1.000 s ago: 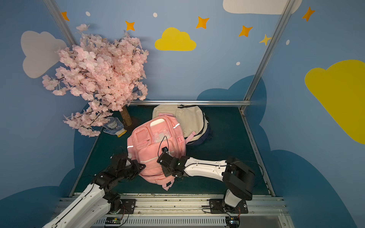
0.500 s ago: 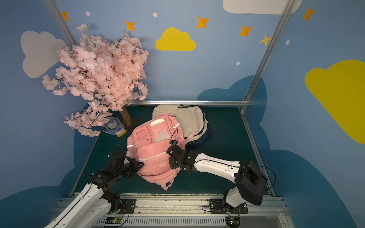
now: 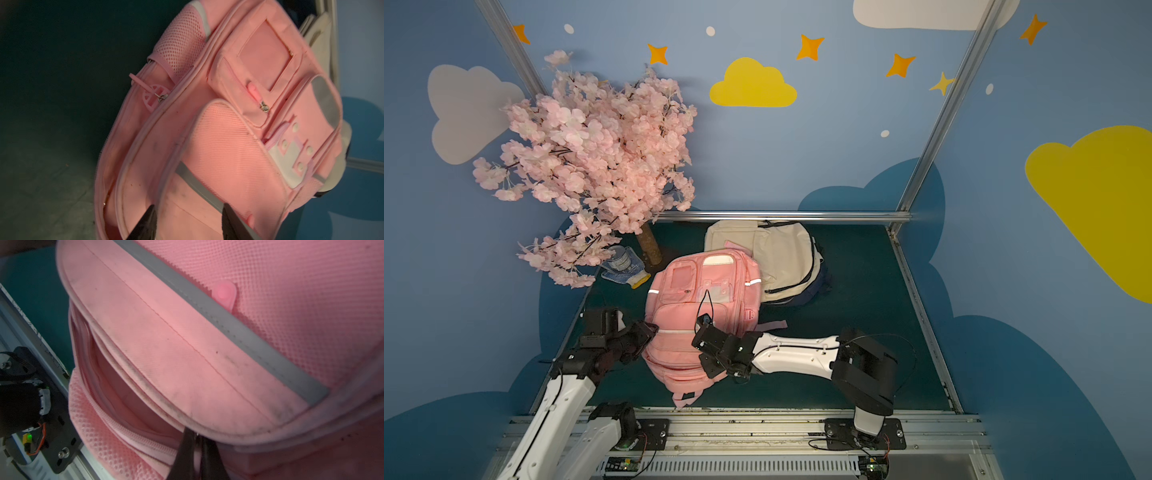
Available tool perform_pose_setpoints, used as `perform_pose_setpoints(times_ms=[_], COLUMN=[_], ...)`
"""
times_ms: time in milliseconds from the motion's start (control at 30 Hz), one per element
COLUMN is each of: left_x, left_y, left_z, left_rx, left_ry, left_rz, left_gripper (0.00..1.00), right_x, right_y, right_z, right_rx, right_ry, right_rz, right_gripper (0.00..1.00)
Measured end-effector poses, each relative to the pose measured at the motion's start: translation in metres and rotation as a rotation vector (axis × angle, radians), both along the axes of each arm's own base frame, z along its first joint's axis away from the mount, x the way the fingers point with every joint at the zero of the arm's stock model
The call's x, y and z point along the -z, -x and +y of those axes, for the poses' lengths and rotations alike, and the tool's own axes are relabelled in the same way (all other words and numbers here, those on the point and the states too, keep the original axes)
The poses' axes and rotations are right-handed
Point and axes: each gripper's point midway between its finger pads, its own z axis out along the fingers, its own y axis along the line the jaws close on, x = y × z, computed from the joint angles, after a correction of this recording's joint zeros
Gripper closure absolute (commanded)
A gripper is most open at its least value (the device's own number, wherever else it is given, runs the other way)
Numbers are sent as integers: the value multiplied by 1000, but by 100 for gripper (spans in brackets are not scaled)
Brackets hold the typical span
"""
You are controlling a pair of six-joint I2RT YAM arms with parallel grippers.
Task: Zip up the backpack
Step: Zip the zipper on the backpack.
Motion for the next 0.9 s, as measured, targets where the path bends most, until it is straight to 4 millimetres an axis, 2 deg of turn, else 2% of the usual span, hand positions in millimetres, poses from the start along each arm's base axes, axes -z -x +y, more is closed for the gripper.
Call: perform_pose_setpoints(times_ms=[67, 133, 200, 300, 400, 633, 900], left_x=[-13, -15, -3, 27, 40, 51, 52], left_y=[12, 20, 26, 37, 42, 28, 23], left_z=[-6, -13, -22, -36, -48, -72, -75], left_rx=[-5, 0, 11, 33, 55, 89, 81], left_ry=[27, 68, 107, 150, 181, 244, 246], left_rz=[-59, -79, -39, 71, 123, 116, 104], left_gripper=[35, 34, 34, 35, 38, 55, 88], right_x=[-2, -4, -4, -4, -2, 1, 3], right_y=[3, 5, 7, 9, 11, 16, 14], right_z=[9, 14, 17, 19, 21, 24, 19], right_rx=[-19, -33, -43, -54, -62, -83, -82], right_ry=[-9, -17, -20, -20, -16, -8, 19], right_rz=[6, 11, 16, 25, 29, 24, 3], right_gripper=[100, 100, 100, 100, 100, 100, 100])
